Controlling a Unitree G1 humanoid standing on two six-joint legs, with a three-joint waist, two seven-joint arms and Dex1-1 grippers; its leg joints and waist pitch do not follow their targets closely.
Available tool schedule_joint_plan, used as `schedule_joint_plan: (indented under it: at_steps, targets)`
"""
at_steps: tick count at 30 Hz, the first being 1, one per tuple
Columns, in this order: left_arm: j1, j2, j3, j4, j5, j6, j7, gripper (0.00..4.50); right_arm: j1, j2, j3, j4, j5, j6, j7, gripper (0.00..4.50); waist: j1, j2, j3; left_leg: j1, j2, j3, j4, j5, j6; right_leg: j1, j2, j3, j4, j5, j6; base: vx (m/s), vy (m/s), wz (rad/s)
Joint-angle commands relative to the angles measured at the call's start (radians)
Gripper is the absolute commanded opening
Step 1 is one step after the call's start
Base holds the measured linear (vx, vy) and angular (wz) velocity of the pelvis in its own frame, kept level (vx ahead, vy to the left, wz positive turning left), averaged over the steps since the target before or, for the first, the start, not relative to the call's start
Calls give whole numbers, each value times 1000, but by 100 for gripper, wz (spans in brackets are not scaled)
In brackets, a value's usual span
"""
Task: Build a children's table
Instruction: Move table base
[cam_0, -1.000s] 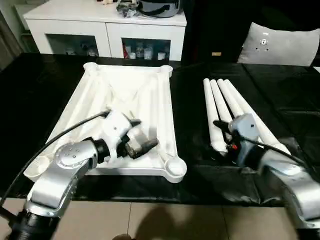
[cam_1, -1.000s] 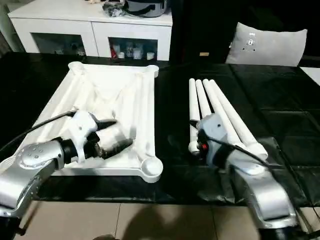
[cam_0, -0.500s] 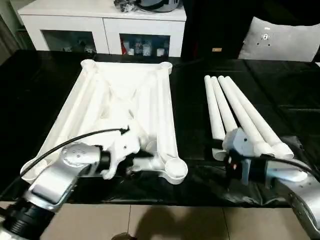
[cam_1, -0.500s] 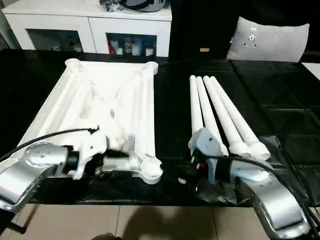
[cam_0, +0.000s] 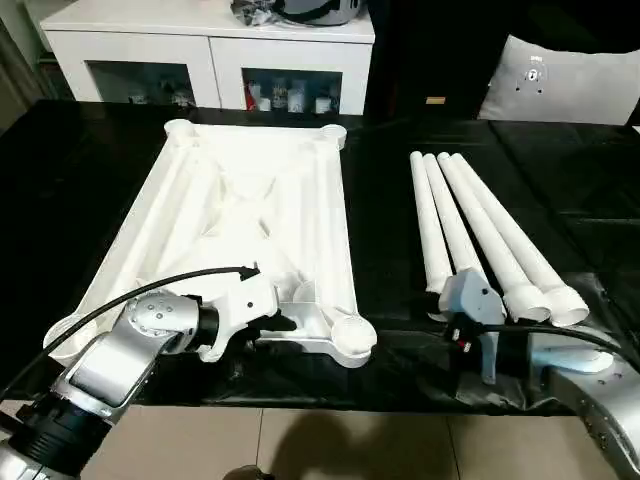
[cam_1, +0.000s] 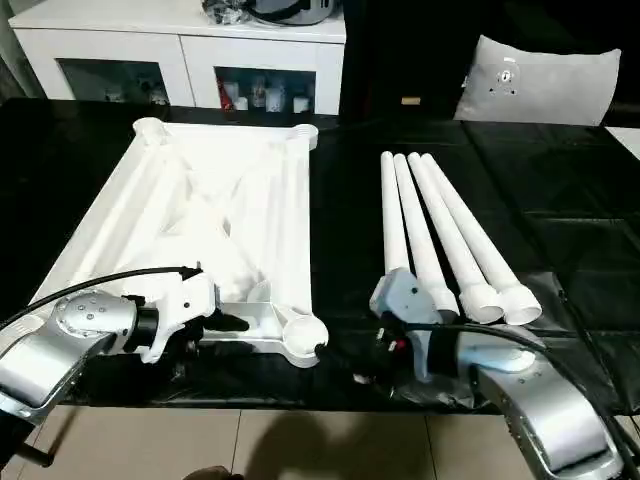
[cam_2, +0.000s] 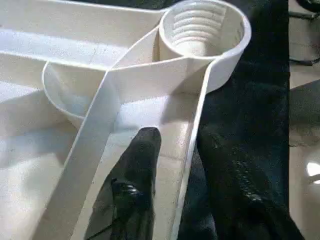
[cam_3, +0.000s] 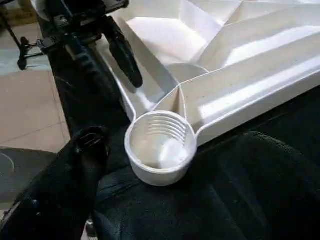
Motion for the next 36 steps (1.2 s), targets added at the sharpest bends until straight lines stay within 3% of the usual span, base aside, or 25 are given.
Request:
schedule_joint_plan:
  at_steps: [1,10,14,19,20,23,28,29,30,31,32,34,35,36]
  targets:
    - [-11,0,-15,3,14,-1,8,127,-2,-2,1,-20,4,18,-8,450,5,7,-49,24,80,-29,-76,-169,31,22,-98,42,-79,51,-242,0,0,0]
    - [-35,-62,-1,55,37,40,79,50,1,22,-4,-2,-2,24,-46,450,17,7,-50,27,81,-26,-75,-168,18,19,-100,44,-79,38,-238,0,0,0]
    - [-68,-103,6,107,45,14,106,33,-2,38,-9,10,-10,27,-67,450,15,2,-54,20,78,-28,-72,-128,26,26,-101,43,-75,96,-234,0,0,0]
    - [-104,-154,1,165,58,-57,127,6,-18,71,-19,41,-42,8,-132,450,12,3,-55,20,78,-27,-70,-121,31,27,-102,43,-76,104,-238,0,0,0]
    - [-113,-166,-6,176,60,-87,123,2,-34,105,-44,70,-42,8,-178,450,10,0,-54,21,77,-26,-69,-121,33,25,-100,42,-77,105,-240,0,0,0]
    - [-113,-168,-14,169,55,-84,105,2,-52,141,-82,81,3,50,-205,450,10,2,-54,25,79,-24,-70,-131,27,24,-99,42,-77,75,-244,0,0,0]
    - [-87,-148,-7,133,44,-71,87,2,-66,179,-125,69,52,91,-237,450,17,11,-58,22,80,-23,-68,-100,34,23,-99,41,-71,133,-236,0,0,0]
    - [-84,-147,-4,131,40,-70,84,2,-69,185,-131,70,55,92,-245,450,16,8,-58,22,79,-23,-69,-98,33,24,-99,41,-71,135,-236,0,0,0]
    - [-81,-148,5,125,34,-65,88,2,-73,188,-132,73,52,89,-249,450,16,9,-57,22,79,-23,-69,-103,31,23,-99,41,-71,130,-235,0,0,0]
    - [-78,-149,15,119,27,-60,92,56,-76,192,-133,76,48,85,-255,450,15,10,-57,21,79,-23,-70,-106,26,23,-99,41,-71,122,-235,0,0,0]
    - [-62,-150,61,74,-12,-42,99,56,-108,206,-120,108,2,58,-289,450,15,3,-56,23,80,-21,-70,-112,20,22,-98,40,-73,110,-234,0,0,0]
    - [-54,-150,83,50,-29,-30,104,62,-126,215,-116,128,-20,48,-309,450,12,7,-55,20,79,-21,-74,-116,12,21,-100,39,-72,94,-245,0,0,0]
    - [-51,-151,95,37,-38,-25,109,76,-137,221,-114,140,-33,41,-323,450,14,8,-52,25,79,-19,-72,-140,4,17,-97,40,-76,55,-247,0,0,0]
    - [-48,-152,107,24,-47,-20,113,92,-148,226,-112,151,-47,34,-337,450,13,0,-51,25,79,-17,-73,-141,1,18,-98,41,-77,47,-246,0,0,0]
